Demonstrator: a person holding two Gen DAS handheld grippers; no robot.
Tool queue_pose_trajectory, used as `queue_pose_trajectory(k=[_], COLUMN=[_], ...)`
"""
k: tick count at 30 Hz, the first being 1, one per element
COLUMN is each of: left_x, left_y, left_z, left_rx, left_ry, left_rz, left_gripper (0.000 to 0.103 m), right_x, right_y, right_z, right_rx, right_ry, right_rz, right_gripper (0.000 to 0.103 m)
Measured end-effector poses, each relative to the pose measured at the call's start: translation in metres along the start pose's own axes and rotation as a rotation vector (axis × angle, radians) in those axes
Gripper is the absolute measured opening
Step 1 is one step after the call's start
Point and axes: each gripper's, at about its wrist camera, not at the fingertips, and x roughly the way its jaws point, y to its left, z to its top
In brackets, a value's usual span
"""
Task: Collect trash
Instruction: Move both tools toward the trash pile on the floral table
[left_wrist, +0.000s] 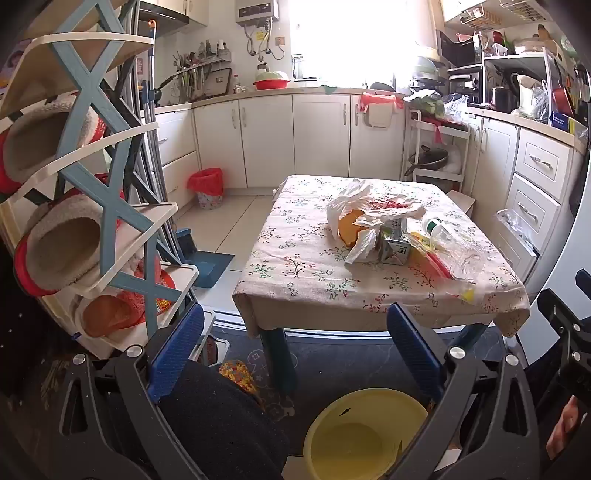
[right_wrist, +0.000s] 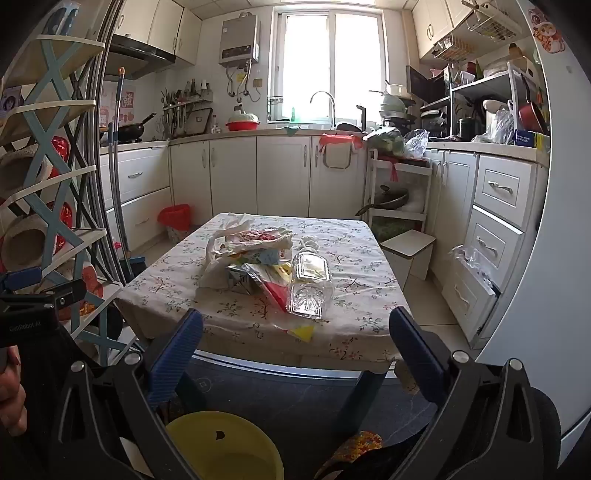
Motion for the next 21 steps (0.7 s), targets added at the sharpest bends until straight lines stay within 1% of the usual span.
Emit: queue_pose_trajectory(k=[19, 21], left_x=[0.000, 0.000], left_y=[0.000, 0.000], left_z=[0.000, 0.000], left_rx=[0.002, 0.002], left_ry=[0.000, 0.000], left_rz=[0.001, 0.000], left_gripper=[0.095, 0.095], right_x=[0.000, -0.003], right_y=[-0.001, -0.010], right_z=[0.001, 0.001], right_rx=[-0.002, -0.002], right_ry=[-0.004, -0.005], right_rz=[-0.002, -0.001], right_gripper=[0.097, 0.097])
